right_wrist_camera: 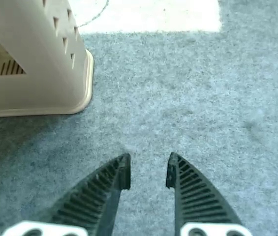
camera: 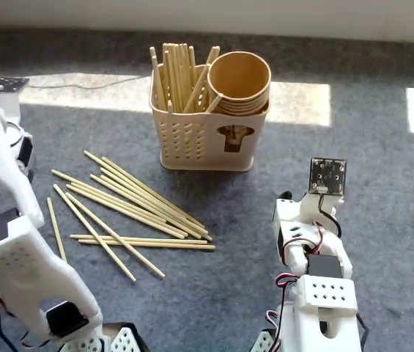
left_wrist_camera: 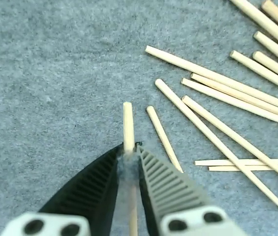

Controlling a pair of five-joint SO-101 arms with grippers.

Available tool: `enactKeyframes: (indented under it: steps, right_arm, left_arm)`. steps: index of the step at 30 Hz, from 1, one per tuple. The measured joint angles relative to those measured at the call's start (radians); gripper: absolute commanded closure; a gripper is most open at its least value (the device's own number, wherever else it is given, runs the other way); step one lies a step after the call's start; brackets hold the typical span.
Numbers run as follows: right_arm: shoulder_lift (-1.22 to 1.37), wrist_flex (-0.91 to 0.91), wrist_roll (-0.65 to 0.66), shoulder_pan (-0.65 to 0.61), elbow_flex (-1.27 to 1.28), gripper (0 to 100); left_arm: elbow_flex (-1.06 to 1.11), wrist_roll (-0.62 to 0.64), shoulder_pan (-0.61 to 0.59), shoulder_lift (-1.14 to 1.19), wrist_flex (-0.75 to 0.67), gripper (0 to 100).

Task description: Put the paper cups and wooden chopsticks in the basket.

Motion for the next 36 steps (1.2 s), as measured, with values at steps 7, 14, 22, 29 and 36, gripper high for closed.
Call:
enactKeyframes:
  steps: [7,14,22,29,36]
  right_arm:
    - [0.0,0.0,0.0,0.0,0.0,86.5]
    - [0.0,0.0,0.0,0.0,0.0,86.5]
    - [0.0,0.0,0.0,0.0,0.0,86.5]
    - [0.0,0.0,0.0,0.0,0.0,86.5]
    - [0.0,0.0,0.0,0.0,0.0,86.5]
  left_arm:
    - [0.083,0.011,0.068,-0.178,0.0,100]
    - [0.158,0.074,0.204,-0.353,-0.002,100]
    - [0.146,0.181,0.333,-0.364,-0.025,100]
    - [-0.037,0.265,0.456,-0.364,-0.025,100]
    - [-0.245,0.272,0.618,-0.364,-0.025,100]
